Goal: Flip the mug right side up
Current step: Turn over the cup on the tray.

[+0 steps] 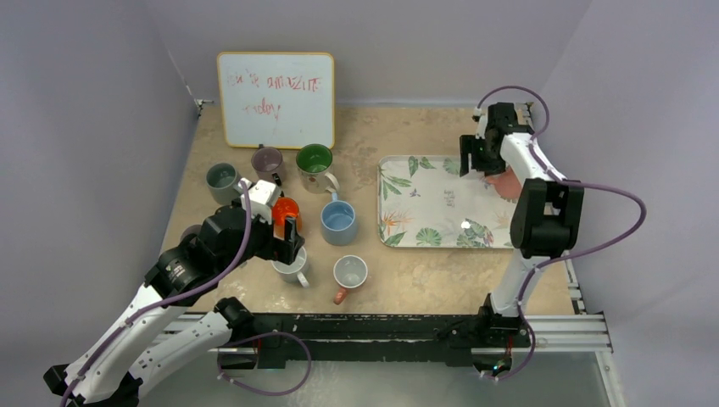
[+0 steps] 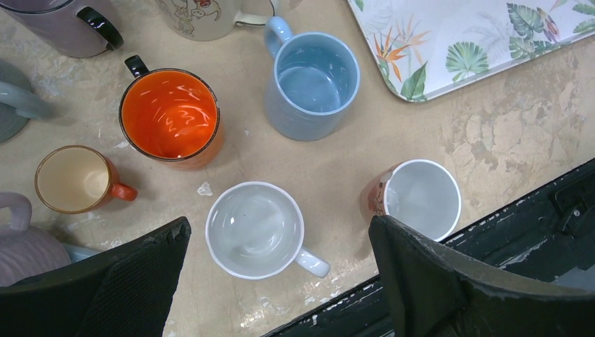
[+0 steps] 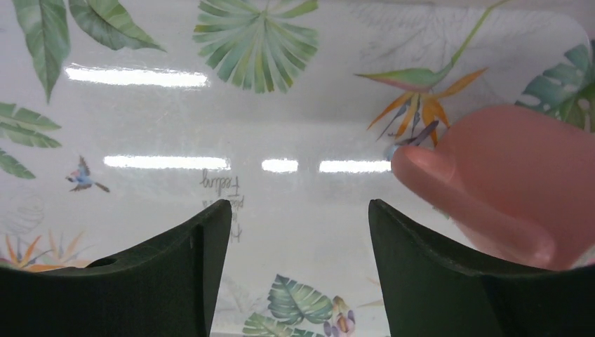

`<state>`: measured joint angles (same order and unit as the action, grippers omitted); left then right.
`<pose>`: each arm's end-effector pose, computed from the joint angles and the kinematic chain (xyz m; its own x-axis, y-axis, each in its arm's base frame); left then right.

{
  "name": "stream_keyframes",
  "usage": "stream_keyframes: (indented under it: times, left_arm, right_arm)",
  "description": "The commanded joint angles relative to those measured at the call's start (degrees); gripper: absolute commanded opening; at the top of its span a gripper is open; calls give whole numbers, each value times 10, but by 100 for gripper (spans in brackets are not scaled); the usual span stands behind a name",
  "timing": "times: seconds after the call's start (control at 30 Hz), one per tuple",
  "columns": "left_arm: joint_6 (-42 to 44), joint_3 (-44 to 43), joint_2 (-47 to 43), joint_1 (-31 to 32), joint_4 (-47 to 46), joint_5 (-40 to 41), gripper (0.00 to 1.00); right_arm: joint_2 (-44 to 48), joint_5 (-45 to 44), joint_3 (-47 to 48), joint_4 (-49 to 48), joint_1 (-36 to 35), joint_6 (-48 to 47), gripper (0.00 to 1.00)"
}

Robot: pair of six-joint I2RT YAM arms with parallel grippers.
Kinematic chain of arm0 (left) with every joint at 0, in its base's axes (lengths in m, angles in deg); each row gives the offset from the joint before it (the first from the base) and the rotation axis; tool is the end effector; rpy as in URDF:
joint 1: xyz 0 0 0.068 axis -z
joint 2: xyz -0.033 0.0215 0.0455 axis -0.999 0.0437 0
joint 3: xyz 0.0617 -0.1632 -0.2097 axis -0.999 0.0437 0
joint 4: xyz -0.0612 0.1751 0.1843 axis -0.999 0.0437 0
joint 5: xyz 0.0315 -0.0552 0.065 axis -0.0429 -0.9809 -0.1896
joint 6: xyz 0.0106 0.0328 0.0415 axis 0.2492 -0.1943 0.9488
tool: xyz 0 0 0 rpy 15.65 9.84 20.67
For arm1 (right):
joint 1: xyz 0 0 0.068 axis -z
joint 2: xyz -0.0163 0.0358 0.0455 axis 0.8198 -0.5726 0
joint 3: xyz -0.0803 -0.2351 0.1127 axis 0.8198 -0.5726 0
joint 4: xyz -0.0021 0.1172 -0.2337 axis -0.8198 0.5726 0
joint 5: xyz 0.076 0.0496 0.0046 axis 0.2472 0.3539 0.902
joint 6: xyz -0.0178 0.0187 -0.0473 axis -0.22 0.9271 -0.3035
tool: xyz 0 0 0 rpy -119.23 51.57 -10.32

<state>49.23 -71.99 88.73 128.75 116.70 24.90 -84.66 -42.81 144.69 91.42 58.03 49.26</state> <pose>0.0920 -0.0724 0.3374 -0.5667 0.0407 -0.8229 0.3650 0.9078 -0.2064 0.4191 -0.0202 0.2353 -0.8370 -0.0306 -0.5463 -0.0343 0.9994 -0.0034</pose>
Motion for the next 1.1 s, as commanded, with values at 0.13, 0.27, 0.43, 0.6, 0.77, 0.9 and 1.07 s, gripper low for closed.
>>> stream_keyframes:
  times: [0.13, 0.27, 0.43, 0.6, 0.77, 0.9, 1.07]
  left_arm:
    - [4, 5, -2, -2, -16, -7, 98]
    - [3, 4, -4, -2, -15, -7, 98]
    - [1, 4, -9, -2, -14, -7, 98]
    - [1, 6, -13, -2, -15, -5, 98]
    - [1, 4, -6, -2, -13, -4, 98]
    - [0, 5, -7, -2, -13, -1, 98]
    - [1, 5, -4, -2, -13, 0, 98]
  right_arm:
    - [105, -85, -77, -107, -2, 269, 63]
    - [124, -192, -98, -82, -2, 472, 59]
    - [84, -271, -39, 46, -2, 645, 60]
    - [15, -319, 53, 161, -2, 747, 60]
    - [-35, -342, 101, 215, -1, 815, 59]
    - [-52, -368, 130, 237, -1, 836, 59]
    - [-50, -402, 127, 253, 4, 873, 59]
